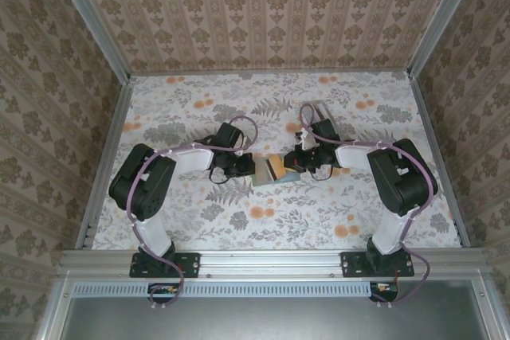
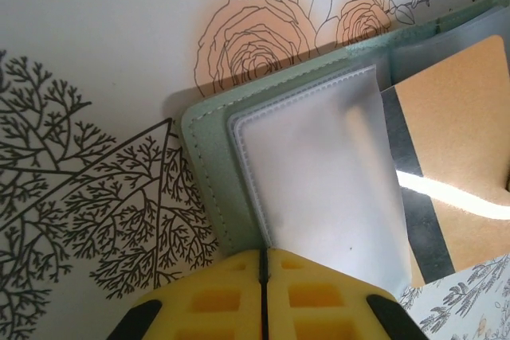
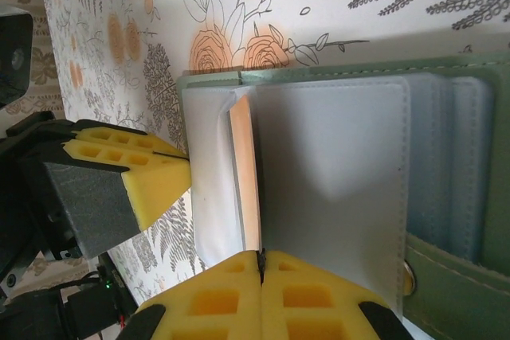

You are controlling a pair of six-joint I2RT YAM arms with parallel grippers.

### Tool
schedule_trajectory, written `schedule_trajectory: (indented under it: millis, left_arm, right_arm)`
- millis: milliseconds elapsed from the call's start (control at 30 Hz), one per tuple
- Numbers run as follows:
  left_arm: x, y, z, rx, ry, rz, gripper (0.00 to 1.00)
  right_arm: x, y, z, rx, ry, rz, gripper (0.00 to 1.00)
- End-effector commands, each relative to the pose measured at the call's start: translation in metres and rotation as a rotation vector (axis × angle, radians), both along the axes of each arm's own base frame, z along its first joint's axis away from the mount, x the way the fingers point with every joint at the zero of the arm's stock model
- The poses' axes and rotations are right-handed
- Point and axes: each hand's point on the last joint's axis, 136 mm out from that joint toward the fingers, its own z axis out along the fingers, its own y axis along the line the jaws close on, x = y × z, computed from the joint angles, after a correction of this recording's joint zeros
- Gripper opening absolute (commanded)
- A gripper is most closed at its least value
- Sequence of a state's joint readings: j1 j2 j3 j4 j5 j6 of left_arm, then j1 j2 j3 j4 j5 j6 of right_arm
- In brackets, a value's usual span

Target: Put the credit cards into the card holder

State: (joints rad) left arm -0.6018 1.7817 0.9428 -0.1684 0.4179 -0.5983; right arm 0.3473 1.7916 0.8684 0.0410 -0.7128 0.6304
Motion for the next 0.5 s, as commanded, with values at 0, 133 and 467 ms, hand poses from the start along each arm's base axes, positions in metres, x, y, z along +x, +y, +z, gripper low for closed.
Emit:
schedule_trajectory:
  millis: [0, 133, 467]
  left_arm:
    - [-0.002, 0.004, -0.006, 0.030, 0.011, 0.011, 0.08]
    - [-0.003, 0.006, -0.007, 0.044, 0.011, 0.011, 0.07]
    - [-0.006, 0.006, -0.007, 0.032, 0.013, 0.016, 0.03]
  right_arm:
    - [-0.007, 0.000, -0.009, -0.003, 0.021, -0.007, 0.00]
    - [-0.006, -0.001, -0.012, -0.009, 0.028, -0.015, 0.01]
    - [0.006, -0.016, -0.015, -0.046, -0.050, -0.205, 0.00]
